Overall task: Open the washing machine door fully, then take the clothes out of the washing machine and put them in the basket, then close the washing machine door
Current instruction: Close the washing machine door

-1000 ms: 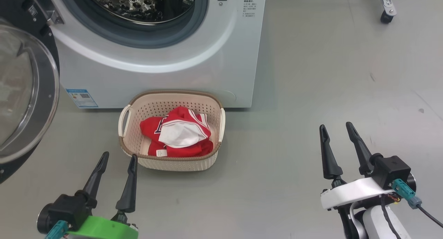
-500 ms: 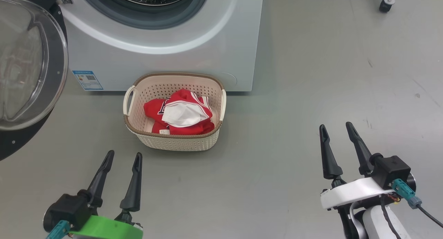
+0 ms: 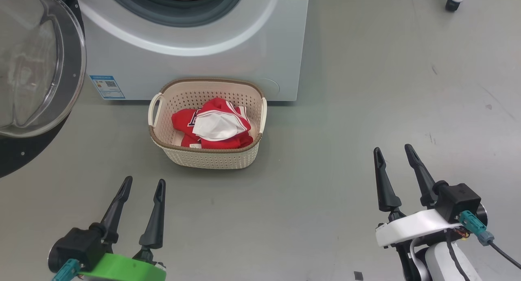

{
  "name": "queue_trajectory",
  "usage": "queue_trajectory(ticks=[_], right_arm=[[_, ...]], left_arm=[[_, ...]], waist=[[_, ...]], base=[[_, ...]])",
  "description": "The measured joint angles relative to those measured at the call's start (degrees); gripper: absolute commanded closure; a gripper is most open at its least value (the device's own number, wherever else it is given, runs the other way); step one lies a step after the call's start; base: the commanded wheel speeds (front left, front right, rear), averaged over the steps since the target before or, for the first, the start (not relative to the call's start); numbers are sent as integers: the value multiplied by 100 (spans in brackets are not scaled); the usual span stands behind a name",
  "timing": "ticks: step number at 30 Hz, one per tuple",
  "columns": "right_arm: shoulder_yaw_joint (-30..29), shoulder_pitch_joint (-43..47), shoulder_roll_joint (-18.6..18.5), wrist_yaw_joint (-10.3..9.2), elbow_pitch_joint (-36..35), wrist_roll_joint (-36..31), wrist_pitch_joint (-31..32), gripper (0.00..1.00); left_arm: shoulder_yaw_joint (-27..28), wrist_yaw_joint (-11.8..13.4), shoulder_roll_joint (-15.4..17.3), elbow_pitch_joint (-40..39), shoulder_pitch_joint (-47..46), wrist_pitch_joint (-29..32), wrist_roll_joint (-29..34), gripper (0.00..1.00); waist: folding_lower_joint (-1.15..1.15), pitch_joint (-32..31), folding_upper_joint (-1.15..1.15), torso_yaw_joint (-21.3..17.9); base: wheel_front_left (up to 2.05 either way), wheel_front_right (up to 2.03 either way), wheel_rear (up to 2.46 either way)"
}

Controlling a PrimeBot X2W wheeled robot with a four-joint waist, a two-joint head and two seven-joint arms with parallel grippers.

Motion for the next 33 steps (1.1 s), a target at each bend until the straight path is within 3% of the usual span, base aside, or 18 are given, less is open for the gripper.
queue_trajectory(ticks=[33], right_arm=[[3,-4,0,1,16,3,0,0]], left_arm=[[166,0,-2,-109,-4,0,397,0]], waist=[[0,91,0,97]], base=[[-1,1,0]])
